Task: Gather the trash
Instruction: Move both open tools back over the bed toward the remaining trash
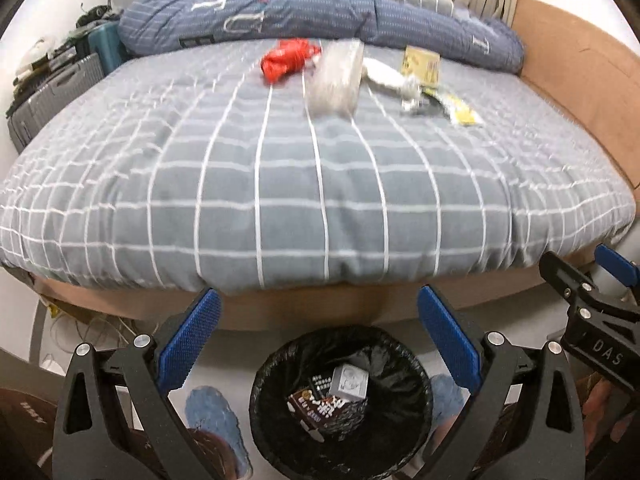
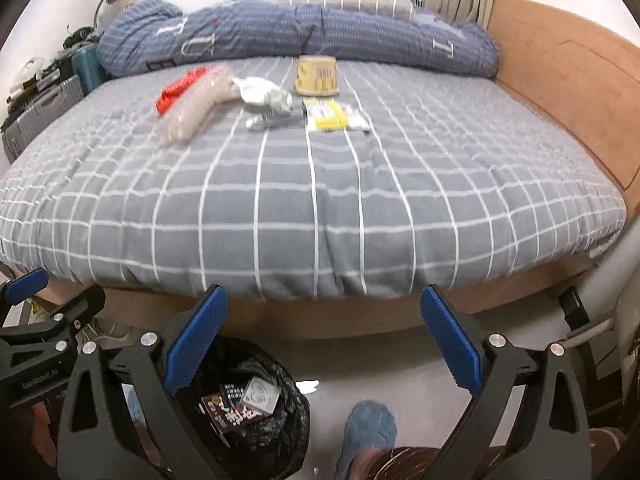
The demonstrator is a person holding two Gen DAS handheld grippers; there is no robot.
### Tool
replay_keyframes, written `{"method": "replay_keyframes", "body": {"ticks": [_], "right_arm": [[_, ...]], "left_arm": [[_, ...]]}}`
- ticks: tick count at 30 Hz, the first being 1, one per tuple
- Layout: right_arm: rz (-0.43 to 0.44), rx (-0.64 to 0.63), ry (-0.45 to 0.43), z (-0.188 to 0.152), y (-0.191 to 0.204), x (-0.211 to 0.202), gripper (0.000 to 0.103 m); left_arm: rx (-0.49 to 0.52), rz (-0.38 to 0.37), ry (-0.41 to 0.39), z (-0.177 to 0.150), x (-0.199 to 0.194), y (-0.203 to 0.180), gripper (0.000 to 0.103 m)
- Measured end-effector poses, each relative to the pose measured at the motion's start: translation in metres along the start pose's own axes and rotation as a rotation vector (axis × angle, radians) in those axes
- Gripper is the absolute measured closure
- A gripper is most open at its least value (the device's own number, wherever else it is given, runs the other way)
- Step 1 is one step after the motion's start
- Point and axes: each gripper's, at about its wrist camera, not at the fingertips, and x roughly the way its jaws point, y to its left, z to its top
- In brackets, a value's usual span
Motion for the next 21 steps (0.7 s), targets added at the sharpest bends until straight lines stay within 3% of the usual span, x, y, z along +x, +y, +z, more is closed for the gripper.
{"method": "replay_keyframes", "body": {"ticks": [11, 21], "right_arm": [[0.000, 0.016, -0.091, 0.036, -0.006, -0.020, 0.010], [-0.005, -0.003, -0.122, 0.080, -0.005, 0.000, 0.010]], "left_arm": [[-0.015, 0.001, -0.077, 0.033, -0.018, 0.006, 0.006], [-0.029, 0.007, -0.105, 0.084, 0.000, 0.013, 0.006]]}}
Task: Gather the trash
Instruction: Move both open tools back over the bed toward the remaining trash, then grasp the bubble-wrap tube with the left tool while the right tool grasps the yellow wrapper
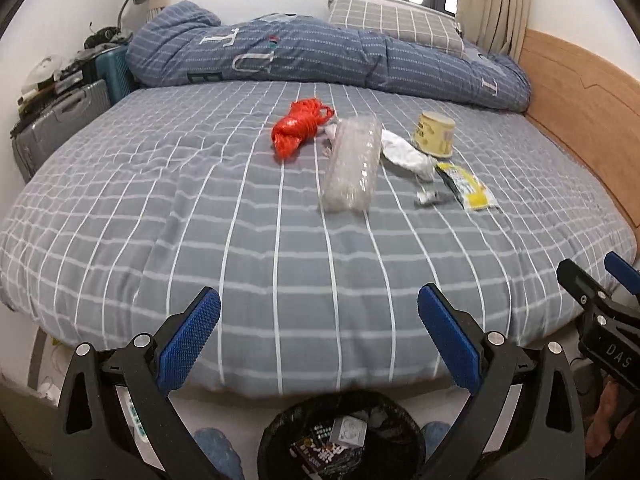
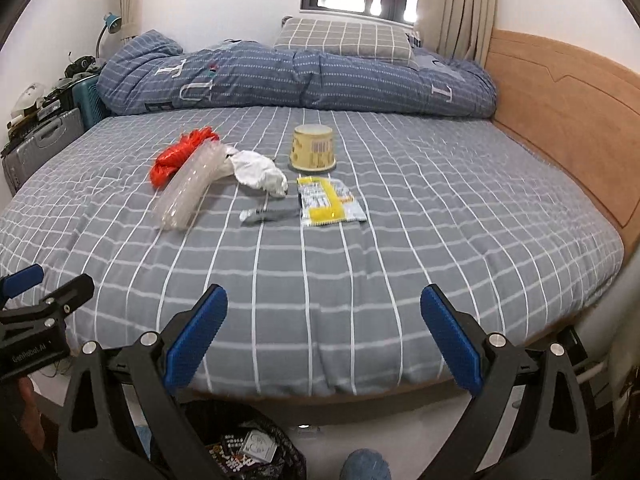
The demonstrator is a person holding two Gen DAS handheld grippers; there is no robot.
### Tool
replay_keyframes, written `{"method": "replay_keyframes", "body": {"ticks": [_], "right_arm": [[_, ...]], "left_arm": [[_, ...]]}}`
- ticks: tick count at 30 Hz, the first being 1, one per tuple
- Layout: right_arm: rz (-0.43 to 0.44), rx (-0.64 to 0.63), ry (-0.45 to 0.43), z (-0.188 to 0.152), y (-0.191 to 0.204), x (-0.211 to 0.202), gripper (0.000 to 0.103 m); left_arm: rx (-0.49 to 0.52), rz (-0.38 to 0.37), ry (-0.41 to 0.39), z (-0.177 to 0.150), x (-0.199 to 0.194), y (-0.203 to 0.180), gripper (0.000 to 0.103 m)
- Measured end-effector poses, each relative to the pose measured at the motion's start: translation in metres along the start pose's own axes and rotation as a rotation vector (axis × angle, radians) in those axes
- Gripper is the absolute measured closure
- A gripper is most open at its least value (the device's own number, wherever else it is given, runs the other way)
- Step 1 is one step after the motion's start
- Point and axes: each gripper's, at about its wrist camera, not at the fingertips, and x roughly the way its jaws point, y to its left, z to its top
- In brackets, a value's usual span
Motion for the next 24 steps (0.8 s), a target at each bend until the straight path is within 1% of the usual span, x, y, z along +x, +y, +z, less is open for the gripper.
{"method": "replay_keyframes", "body": {"ticks": [6, 12, 14, 18, 24], "right_arm": [[-0.006, -0.021, 0.004, 0.023, -0.002, 0.030, 0.010], [0.003, -0.019, 0.029, 0.044, -0.007, 0.066, 0.010], [0.006, -0.016, 0.035, 0.054, -0.009, 0.081, 0.010], [0.000, -0.027, 0.047, 0.070, -0.008, 0.108, 0.010], [-0.005, -0.053, 0.085, 0.089, -0.007, 0.158, 0.010]], "left_arm": [[0.010, -0.011, 0.006, 0.028, 0.028, -0.002, 0.006], [0.032, -0.011, 0.015, 0.056, 0.060, -0.003, 0.006], [0.033, -0.011, 0.019, 0.064, 0.069, -0.002, 0.006], [0.007, -0.044, 0.056, 0.079, 0.097, -0.001, 0.006], [0.030, -0.051, 0.069, 0.100, 0.126, -0.010, 0.006]]}}
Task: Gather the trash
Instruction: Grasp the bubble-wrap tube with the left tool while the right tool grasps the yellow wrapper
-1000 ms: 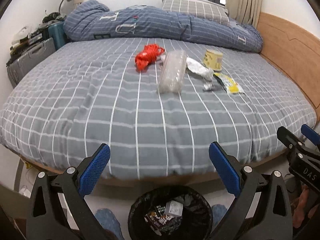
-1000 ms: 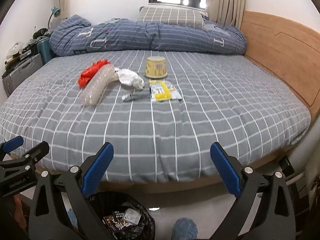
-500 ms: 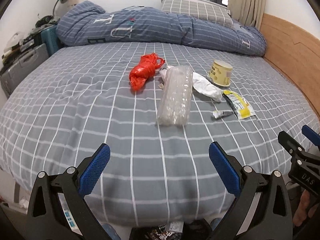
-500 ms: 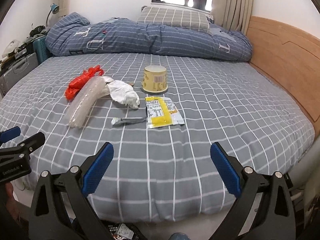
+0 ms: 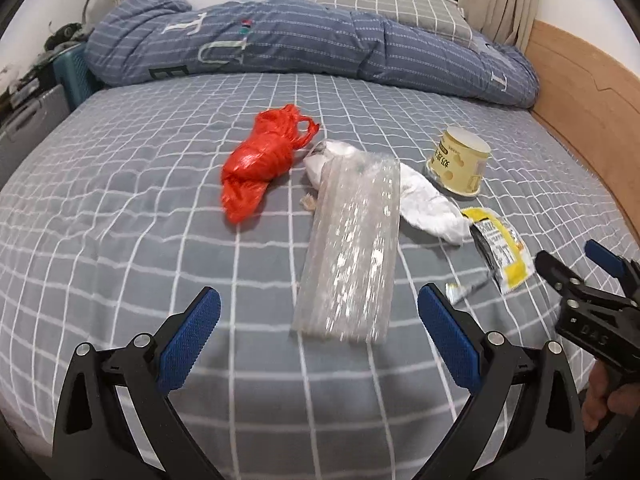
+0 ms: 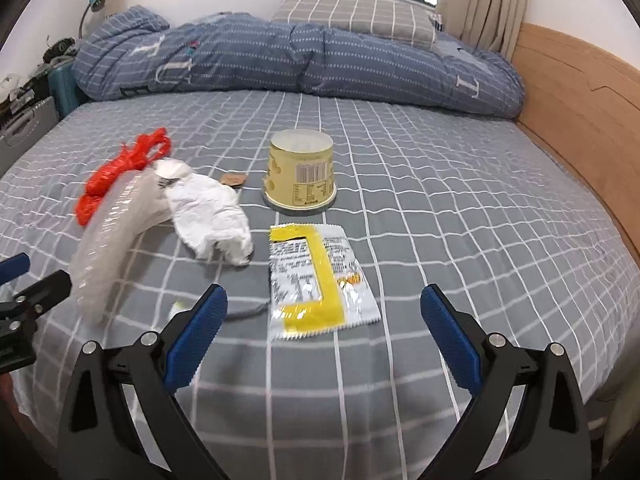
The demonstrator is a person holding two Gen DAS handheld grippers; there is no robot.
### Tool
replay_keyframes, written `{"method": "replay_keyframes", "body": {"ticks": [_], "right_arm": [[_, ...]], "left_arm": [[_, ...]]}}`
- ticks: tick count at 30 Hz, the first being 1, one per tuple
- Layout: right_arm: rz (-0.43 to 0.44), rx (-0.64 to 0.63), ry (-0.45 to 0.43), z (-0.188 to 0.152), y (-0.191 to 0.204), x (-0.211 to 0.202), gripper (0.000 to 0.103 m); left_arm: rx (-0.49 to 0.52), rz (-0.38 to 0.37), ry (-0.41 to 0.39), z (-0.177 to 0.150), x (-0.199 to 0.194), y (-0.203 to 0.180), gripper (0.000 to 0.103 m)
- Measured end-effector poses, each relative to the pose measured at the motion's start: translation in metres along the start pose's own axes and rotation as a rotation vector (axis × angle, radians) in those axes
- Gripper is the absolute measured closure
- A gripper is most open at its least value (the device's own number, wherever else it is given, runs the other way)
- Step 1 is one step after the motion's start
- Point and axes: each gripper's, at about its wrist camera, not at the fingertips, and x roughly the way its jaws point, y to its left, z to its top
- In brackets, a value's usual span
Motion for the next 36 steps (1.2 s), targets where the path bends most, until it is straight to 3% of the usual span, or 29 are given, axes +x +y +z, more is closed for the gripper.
{"method": "replay_keyframes", "body": {"ticks": [14, 20, 22, 24, 26, 30, 34, 36], "right_arm": [[0.024, 0.006, 0.127, 0.020, -0.004, 0.078, 0.012], [0.046, 0.002, 0.166, 0.020, -0.002, 0.094, 0.021], [0.054, -0.001, 0.181, 0.020, -0.001, 0.098, 0.028], [0.066, 0.001, 0.189, 0.020, 0.000, 0.101, 0.031], [0.072, -0.003, 0.192, 0.021, 0.000, 0.102, 0.034], [0.100, -0.002, 0.210, 0.021, 0.000, 0.104, 0.059], [0.110, -0.013, 0.219, 0.020, 0.005, 0.104, 0.079], [0.104, -0.022, 0.214, 0.020, 0.008, 0.103, 0.081]], "left_arm": [[0.055, -0.008, 0.066, 0.030, 0.059, -0.009, 0.008], [0.087, -0.017, 0.101, 0.031, 0.074, -0.012, 0.025], [0.086, -0.029, 0.119, 0.031, 0.079, -0.012, 0.032], [0.092, -0.037, 0.139, 0.031, 0.084, -0.012, 0.047], [0.097, -0.040, 0.149, 0.029, 0.087, -0.013, 0.052], [0.114, -0.029, 0.153, 0.026, 0.089, -0.015, 0.065], [0.113, -0.036, 0.150, 0.026, 0.087, -0.014, 0.071], [0.107, -0.039, 0.149, 0.026, 0.087, -0.013, 0.072]]}}
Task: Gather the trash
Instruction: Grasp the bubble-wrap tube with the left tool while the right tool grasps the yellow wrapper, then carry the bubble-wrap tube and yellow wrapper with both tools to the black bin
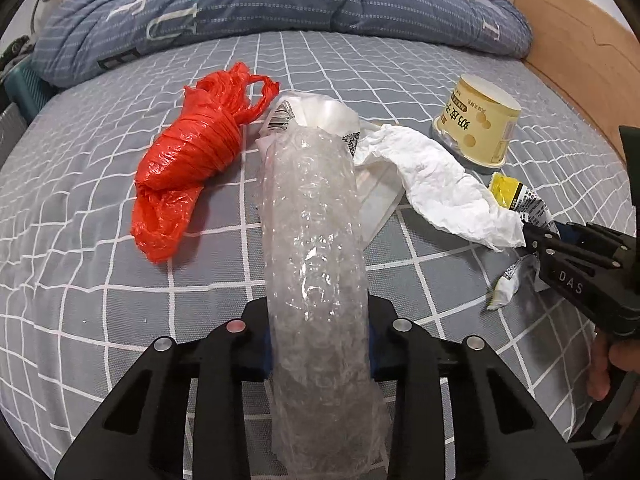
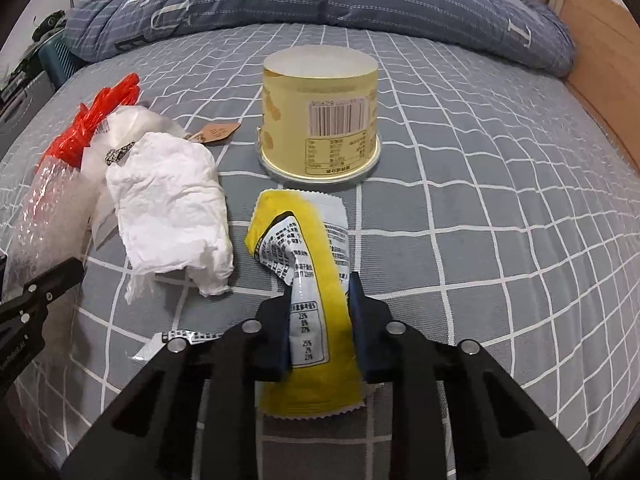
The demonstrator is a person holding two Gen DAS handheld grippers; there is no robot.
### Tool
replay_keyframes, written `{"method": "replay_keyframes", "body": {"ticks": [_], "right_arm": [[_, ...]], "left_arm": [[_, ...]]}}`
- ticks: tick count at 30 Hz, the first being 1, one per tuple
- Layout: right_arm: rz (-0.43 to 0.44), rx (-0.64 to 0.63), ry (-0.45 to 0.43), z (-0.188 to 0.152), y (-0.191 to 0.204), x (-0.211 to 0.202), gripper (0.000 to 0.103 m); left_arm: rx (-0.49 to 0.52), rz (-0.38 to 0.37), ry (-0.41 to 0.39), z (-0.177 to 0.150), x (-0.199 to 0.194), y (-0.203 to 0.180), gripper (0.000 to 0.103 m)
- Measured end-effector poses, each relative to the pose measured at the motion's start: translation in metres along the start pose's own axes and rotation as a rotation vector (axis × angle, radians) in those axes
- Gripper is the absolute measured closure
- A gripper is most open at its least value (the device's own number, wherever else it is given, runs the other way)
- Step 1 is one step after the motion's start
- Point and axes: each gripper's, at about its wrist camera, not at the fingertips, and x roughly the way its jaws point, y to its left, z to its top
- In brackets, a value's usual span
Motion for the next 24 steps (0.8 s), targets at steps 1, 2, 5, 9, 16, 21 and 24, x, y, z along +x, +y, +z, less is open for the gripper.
{"method": "replay_keyframes", "body": {"ticks": [1, 2, 5, 9, 16, 21, 24], "right_arm": [[-0.002, -0.001, -0.003, 0.000, 0.001, -0.001, 0.082], [-0.005, -0.001, -0.008, 0.000, 0.001, -0.003, 0.082], [-0.011, 0.004, -0.027, 0.001, 0.001, -0.009, 0.084], [-0.015, 0.007, -0.047, 0.004, -0.001, -0.018, 0.085], [-0.034, 0.019, -0.100, 0.003, -0.001, -0.038, 0.086], [-0.036, 0.013, -0.137, 0.003, 0.002, -0.055, 0.086], [-0.036, 0.010, -0.151, 0.001, 0.004, -0.063, 0.087]], "left_arm": [[-0.001, 0.002, -0.002, 0.000, -0.001, 0.000, 0.072], [-0.002, 0.003, -0.004, 0.000, -0.002, 0.000, 0.072], [-0.007, -0.001, -0.013, 0.002, -0.007, 0.000, 0.073], [-0.009, -0.005, -0.025, 0.004, -0.014, 0.000, 0.073], [-0.020, -0.015, -0.062, 0.008, -0.034, 0.001, 0.073], [-0.015, -0.005, -0.100, 0.005, -0.050, -0.001, 0.073], [-0.015, -0.009, -0.111, 0.002, -0.058, -0.002, 0.073]]}}
